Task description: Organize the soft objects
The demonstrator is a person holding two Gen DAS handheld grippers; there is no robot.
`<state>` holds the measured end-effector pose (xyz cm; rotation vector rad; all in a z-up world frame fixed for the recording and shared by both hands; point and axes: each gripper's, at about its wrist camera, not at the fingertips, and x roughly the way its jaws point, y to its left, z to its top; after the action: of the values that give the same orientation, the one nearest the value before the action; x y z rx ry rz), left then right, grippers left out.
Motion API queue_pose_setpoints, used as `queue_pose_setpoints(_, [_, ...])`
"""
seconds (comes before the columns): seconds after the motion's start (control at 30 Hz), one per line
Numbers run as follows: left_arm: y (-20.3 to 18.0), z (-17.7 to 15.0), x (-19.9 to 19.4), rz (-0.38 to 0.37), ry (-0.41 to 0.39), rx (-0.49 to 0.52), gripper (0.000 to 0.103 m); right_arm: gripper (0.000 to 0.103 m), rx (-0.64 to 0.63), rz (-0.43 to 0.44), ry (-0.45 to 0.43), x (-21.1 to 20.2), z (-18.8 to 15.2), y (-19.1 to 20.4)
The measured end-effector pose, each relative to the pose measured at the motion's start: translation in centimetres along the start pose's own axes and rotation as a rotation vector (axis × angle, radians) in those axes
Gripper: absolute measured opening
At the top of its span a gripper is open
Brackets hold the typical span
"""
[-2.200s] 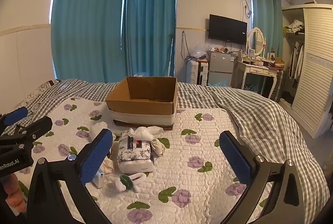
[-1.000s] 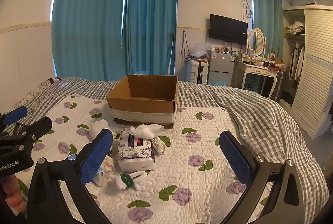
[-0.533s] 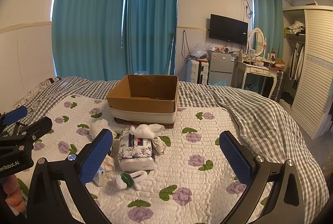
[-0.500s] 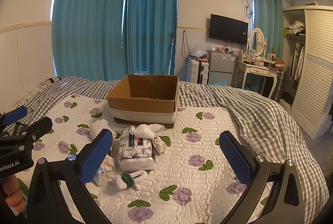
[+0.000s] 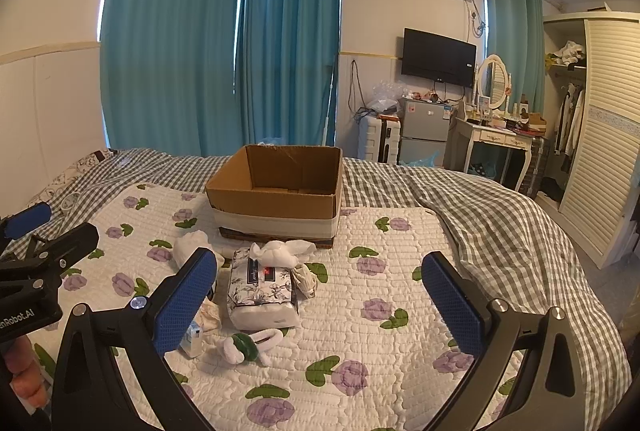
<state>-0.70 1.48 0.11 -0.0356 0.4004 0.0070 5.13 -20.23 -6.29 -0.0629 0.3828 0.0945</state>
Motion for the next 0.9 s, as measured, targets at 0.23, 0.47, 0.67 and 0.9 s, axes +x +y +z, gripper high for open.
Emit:
queue_pose_setpoints(0.23, [0.1, 0.5, -0.1, -0.01, -0.01, -0.004, 0.096, 0.103, -0.008, -0.003, -0.005, -0.5, 0.5, -0.2])
queue_pose_setpoints(0.47, [1.7, -2.9, 3.8, 0.007, 0.137, -0.044, 0.096, 0.103, -0.028, 0.034, 0.135, 3.1, -2.1, 0.0])
queue_pose_setpoints(0.67, [2.8, -5.8, 6.6, 0.021, 0.259, -0.064, 0.096, 0.099, -0.093, 0.116, 0.324, 8.6, -7.2, 2.3])
queue_pose_setpoints(0.9, [2.7, -7.4, 8.8, 0.024, 0.332, -0.048, 0.096, 0.096, -0.125, 0.18, 0.449, 13.1, -10.4, 3.8])
